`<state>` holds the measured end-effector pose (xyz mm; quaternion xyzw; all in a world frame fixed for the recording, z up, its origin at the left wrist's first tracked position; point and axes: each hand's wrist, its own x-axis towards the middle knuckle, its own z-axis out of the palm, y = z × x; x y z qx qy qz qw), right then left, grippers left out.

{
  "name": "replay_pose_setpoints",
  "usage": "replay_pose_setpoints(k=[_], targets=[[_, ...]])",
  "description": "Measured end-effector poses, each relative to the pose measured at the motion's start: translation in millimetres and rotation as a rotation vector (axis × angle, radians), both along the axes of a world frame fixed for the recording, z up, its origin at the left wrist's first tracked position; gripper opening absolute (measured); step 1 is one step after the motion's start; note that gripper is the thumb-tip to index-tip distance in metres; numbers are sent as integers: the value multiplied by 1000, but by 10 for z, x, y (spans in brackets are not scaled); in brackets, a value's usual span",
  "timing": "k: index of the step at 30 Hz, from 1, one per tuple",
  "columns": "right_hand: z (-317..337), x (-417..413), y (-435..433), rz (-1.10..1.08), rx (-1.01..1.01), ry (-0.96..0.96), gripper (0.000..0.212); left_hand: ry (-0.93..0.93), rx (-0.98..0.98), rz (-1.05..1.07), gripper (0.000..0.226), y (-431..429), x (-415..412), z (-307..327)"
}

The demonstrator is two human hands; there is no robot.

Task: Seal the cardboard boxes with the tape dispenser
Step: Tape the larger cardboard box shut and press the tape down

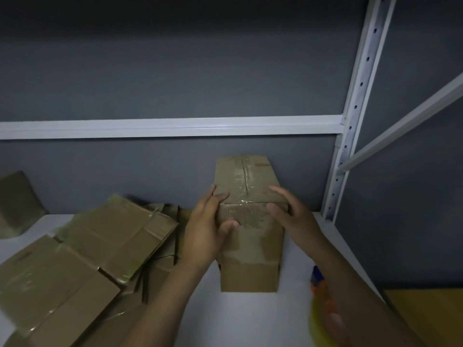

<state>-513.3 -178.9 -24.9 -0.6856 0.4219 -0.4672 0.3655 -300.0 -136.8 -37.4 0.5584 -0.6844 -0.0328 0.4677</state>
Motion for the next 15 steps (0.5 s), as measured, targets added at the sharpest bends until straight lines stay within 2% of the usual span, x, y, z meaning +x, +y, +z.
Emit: replay_pose_setpoints(k=[5, 9, 12, 15], targets=[[84, 155, -57, -36, -90, 161, 44, 19, 57, -8, 71, -89, 112, 59], [131, 42, -30, -3, -86, 324, 65, -129, 93, 57, 68, -83, 127, 134], [56, -220, 89, -51, -23, 450, 80, -220, 100, 114, 71, -51, 112, 162], [-234, -672, 290, -151, 145, 649, 74, -295, 48, 171, 69, -31, 43, 165]])
